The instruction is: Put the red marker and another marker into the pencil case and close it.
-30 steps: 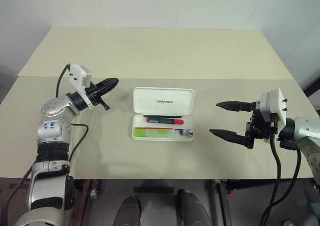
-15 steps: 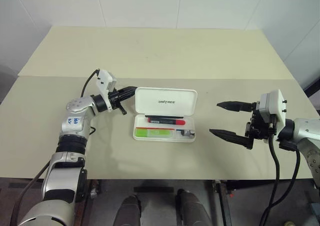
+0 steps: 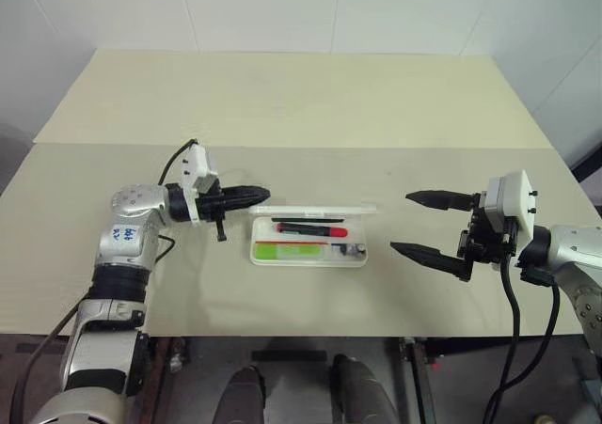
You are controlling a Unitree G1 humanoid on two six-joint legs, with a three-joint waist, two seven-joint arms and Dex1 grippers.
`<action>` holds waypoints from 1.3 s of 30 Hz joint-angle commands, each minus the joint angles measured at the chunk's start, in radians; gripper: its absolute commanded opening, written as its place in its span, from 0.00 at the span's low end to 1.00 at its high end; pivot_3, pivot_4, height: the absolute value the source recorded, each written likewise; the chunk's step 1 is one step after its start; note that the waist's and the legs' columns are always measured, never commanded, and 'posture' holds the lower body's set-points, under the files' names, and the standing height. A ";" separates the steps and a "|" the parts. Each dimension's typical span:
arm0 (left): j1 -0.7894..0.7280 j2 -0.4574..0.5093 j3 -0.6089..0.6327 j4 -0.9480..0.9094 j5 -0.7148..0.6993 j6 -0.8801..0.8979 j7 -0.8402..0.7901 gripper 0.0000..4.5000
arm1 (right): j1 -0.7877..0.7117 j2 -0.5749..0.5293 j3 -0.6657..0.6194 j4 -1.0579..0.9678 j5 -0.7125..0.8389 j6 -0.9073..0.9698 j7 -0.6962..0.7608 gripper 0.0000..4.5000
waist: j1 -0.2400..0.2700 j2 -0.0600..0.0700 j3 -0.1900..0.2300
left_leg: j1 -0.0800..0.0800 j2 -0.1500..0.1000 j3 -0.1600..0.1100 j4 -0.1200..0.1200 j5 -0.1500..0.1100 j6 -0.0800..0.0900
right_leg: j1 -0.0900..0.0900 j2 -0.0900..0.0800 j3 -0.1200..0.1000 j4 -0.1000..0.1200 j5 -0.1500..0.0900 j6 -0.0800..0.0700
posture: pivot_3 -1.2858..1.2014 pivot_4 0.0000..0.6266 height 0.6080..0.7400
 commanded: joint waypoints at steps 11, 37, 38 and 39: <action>0.030 0.002 -0.193 -0.064 0.112 0.049 -0.032 0.01 | -0.008 0.023 -0.009 -0.056 0.008 -0.006 -0.047 1.00 | 0.001 0.000 0.000 | 0.000 0.000 0.000 0.000 0.000 0.000 | 0.000 0.000 0.000 0.000 -0.001 -0.003 | 0.52 0.24 1.00; -0.005 -0.079 -0.008 -0.179 -0.057 0.297 0.136 0.01 | -0.027 0.061 0.027 -0.046 -0.005 -0.029 -0.082 1.00 | -0.004 0.001 0.000 | 0.001 0.000 0.000 0.001 0.000 0.001 | 0.000 0.000 0.000 0.002 -0.002 -0.003 | 0.52 0.24 1.00; 0.010 -0.060 0.024 -0.187 -0.067 0.291 0.141 0.01 | -0.034 0.060 0.030 -0.033 -0.007 -0.032 -0.075 1.00 | -0.005 0.001 0.000 | 0.001 0.000 0.000 0.000 0.000 0.001 | 0.000 0.000 0.000 0.002 -0.002 -0.003 | 0.52 0.24 1.00; 0.029 -0.037 0.047 -0.195 -0.067 0.276 0.148 0.01 | -0.040 0.056 0.030 -0.016 -0.012 -0.038 -0.063 1.00 | -0.008 0.001 0.000 | 0.001 0.000 0.000 0.000 0.000 0.001 | 0.000 0.000 0.000 0.002 -0.002 -0.003 | 0.52 0.24 1.00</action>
